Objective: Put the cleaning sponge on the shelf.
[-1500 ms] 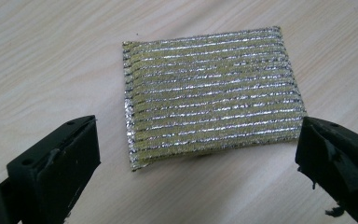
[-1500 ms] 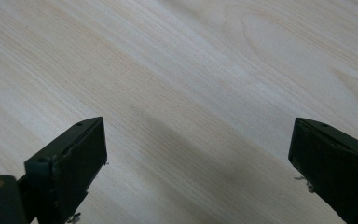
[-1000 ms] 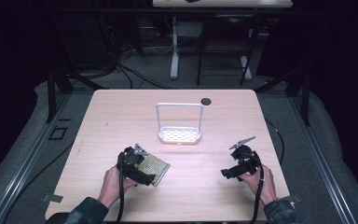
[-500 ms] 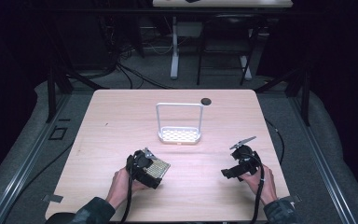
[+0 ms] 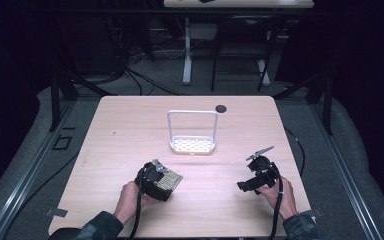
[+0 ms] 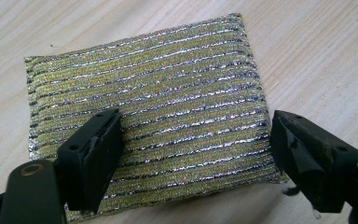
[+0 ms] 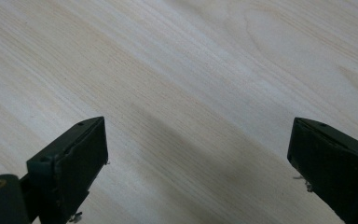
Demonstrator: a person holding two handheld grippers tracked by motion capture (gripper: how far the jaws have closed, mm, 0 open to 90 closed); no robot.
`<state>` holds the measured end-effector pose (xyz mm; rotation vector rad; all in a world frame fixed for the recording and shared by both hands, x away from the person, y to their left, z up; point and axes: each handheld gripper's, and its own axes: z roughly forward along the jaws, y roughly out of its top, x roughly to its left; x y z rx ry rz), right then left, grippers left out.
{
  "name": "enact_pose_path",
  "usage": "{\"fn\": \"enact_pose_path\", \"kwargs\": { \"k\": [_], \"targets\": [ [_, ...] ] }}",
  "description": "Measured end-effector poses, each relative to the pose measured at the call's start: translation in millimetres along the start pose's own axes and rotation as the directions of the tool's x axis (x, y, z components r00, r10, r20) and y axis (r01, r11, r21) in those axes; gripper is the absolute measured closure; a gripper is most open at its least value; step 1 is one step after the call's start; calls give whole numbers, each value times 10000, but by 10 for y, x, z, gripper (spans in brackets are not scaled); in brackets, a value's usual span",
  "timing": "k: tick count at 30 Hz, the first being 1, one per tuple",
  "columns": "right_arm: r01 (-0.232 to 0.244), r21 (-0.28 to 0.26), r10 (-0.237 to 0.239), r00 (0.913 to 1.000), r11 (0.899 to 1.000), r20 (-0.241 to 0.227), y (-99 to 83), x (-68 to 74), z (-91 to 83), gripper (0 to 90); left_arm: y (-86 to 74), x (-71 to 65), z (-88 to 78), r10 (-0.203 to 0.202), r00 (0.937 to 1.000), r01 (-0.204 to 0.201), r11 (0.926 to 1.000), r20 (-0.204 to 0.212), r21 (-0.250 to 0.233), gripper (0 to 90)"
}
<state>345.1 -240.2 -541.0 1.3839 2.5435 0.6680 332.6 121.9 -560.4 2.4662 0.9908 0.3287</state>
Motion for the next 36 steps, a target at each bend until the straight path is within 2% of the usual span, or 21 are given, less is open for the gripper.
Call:
{"fn": "enact_pose_path", "kwargs": {
  "k": [6,10,12,24,29,36],
  "targets": [
    [18,3,-18,10000,10000,-5,0,1,0,46,-14,20,-9,-89,9999,89,9999,-72,-69,247],
    [13,2,-13,10000,10000,-23,1,4,-1,47,-27,52,-21,-148,9997,144,9997,-197,-190,336],
    [8,-31,-8,10000,10000,-23,0,4,1,48,-33,47,-20,-49,9992,40,9998,-395,-219,378],
    [50,41,-50,10000,10000,-31,-4,-1,1,63,-59,79,-40,86,9974,-119,9989,-718,-464,548],
    [90,9,-90,10000,10000,-30,-6,-5,2,63,-64,74,-43,171,9961,-217,9984,-862,-528,588],
    [92,-13,-92,10000,10000,6,-11,-12,-8,63,-61,55,-67,383,9937,-446,9973,-1053,-582,597]
  ]
}}
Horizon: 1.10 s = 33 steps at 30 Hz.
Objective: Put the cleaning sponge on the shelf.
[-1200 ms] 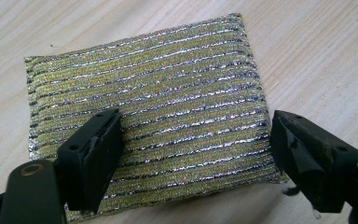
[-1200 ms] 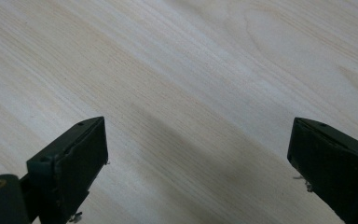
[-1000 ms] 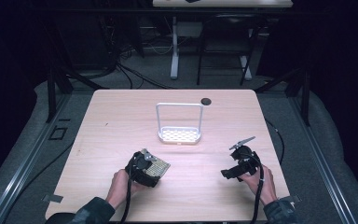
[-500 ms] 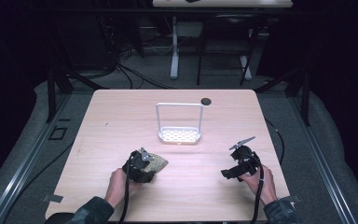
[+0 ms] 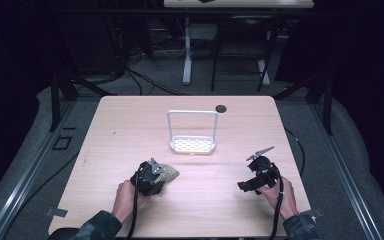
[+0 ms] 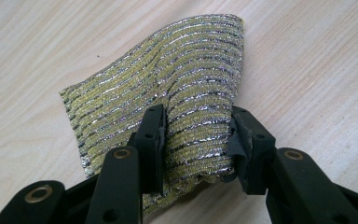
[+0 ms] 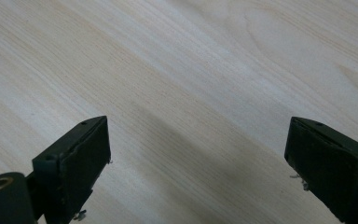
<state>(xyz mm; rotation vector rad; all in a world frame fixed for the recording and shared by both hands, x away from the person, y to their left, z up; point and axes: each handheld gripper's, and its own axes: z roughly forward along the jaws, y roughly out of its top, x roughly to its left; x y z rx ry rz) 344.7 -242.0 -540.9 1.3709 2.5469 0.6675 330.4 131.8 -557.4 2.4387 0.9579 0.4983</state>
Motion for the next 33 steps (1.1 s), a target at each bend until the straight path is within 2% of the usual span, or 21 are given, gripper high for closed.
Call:
{"fn": "enact_pose_path", "kwargs": {
  "k": [20,33],
  "targets": [
    [15,37,-15,10000,10000,20,-6,-1,7,63,51,-4,-160,65,9999,-74,9980,-137,-627,599],
    [-34,-12,34,10000,10000,17,-5,0,10,65,97,-7,-244,154,9998,-164,9964,-121,-827,596]
  ]
}}
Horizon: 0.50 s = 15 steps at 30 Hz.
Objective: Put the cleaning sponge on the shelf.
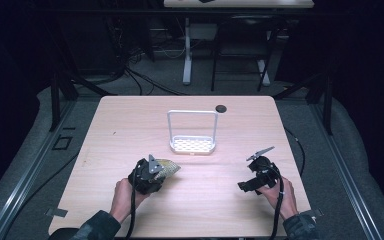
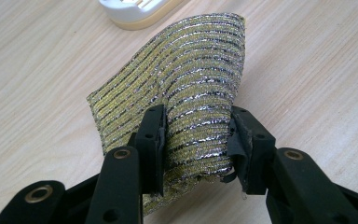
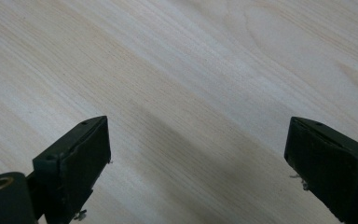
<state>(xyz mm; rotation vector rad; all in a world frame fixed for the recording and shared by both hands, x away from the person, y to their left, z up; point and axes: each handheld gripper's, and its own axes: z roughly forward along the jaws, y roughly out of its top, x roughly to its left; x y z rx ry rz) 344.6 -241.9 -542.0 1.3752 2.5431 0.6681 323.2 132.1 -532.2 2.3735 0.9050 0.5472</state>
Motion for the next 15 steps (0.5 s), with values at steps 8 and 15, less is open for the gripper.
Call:
{"fn": "enact_pose_path", "kwargs": {
  "k": [8,15],
  "targets": [
    [54,116,-54,10000,9999,6,2,0,-6,65,34,2,-45,160,9998,-155,9989,123,-440,592],
    [71,83,-70,10000,9999,-28,5,3,7,65,58,17,-50,186,9997,-179,9988,137,-445,592]
  ]
}}
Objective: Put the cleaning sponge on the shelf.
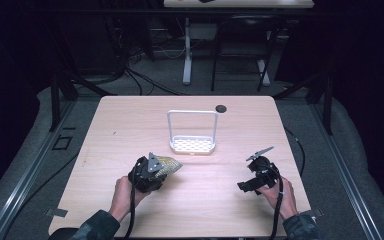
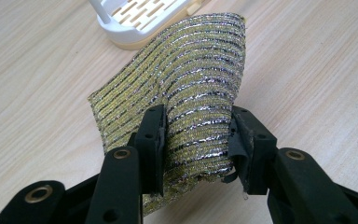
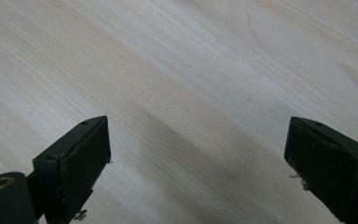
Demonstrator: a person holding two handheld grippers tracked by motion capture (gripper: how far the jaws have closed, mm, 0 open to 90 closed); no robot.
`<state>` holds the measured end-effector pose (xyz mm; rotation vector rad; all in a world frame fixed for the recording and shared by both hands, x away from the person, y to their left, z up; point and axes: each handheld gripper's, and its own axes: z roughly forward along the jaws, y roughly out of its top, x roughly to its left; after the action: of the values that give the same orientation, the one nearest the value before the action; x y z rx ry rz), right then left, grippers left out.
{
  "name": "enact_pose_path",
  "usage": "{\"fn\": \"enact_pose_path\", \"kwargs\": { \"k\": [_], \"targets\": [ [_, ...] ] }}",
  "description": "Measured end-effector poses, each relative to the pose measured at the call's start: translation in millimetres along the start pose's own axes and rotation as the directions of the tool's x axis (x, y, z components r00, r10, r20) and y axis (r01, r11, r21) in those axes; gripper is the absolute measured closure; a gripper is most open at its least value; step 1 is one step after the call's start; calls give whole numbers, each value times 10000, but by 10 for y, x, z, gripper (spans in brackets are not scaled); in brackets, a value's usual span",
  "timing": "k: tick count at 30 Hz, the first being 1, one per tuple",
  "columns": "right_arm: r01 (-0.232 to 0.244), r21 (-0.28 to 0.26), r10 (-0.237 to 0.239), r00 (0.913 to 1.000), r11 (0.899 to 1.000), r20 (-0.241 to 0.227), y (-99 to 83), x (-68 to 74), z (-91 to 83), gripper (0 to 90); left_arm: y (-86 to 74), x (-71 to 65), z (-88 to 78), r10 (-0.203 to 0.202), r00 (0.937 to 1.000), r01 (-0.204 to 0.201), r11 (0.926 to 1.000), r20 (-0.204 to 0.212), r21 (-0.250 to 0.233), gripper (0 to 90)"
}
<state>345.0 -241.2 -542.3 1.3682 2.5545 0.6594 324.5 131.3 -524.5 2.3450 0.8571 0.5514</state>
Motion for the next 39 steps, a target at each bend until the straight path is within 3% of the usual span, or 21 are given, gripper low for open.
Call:
{"fn": "enact_pose_path", "kwargs": {
  "k": [5,14,39],
  "targets": [
    [-25,32,25,10000,10000,-27,3,7,2,66,40,-5,-4,252,9997,-252,9996,34,-96,591],
    [-11,-7,11,10000,10000,-40,1,-2,0,66,120,-13,34,313,9994,-309,9992,171,-237,590],
    [10,2,-10,10000,10000,-27,-4,-9,-9,70,379,-96,203,949,9943,-928,9948,489,-426,591]
  ]
}}
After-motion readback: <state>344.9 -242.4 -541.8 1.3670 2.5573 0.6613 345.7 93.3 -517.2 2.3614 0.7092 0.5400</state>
